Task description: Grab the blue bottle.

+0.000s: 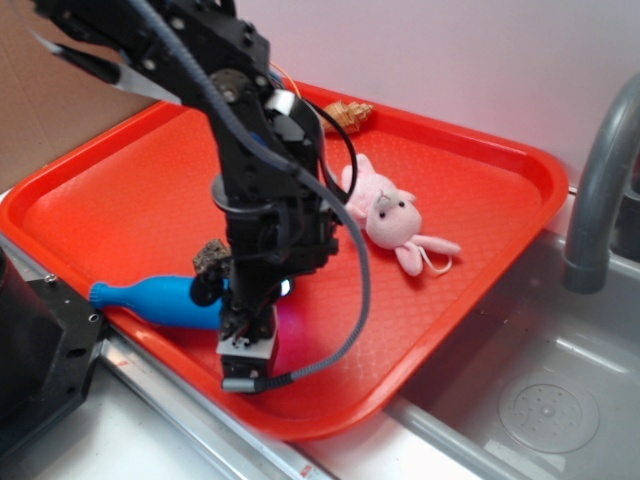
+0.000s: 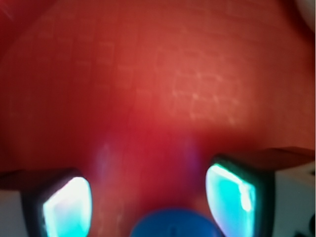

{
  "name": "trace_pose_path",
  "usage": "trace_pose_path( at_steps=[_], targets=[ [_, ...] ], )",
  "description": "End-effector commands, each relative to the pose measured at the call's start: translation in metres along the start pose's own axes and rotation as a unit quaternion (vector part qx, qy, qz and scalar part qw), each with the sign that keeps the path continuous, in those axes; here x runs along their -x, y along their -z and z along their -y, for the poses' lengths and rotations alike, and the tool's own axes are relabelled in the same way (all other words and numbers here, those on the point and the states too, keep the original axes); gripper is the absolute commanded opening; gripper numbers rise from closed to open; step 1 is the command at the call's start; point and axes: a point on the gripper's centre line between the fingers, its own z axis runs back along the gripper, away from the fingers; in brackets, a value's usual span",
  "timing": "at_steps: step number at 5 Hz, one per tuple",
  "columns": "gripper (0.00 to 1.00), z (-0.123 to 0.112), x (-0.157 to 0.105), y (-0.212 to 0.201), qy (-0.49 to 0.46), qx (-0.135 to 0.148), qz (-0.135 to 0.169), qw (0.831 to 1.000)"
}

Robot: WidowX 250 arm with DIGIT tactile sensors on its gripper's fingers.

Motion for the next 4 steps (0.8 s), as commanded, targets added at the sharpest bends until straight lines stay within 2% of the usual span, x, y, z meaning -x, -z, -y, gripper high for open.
trace_pose_path(
  at_steps=[1, 3, 4],
  targets=[
    [1.00, 0.004, 0.007, -0.014, -0.009, -0.022, 0.028, 0.999],
    [1.00, 0.019, 0.034, -0.022, 0.009, 0.016, 0.053, 0.998],
    [1.00, 0.022, 0.037, -0.009, 0.027, 0.038, 0.049, 0.998]
  ],
)
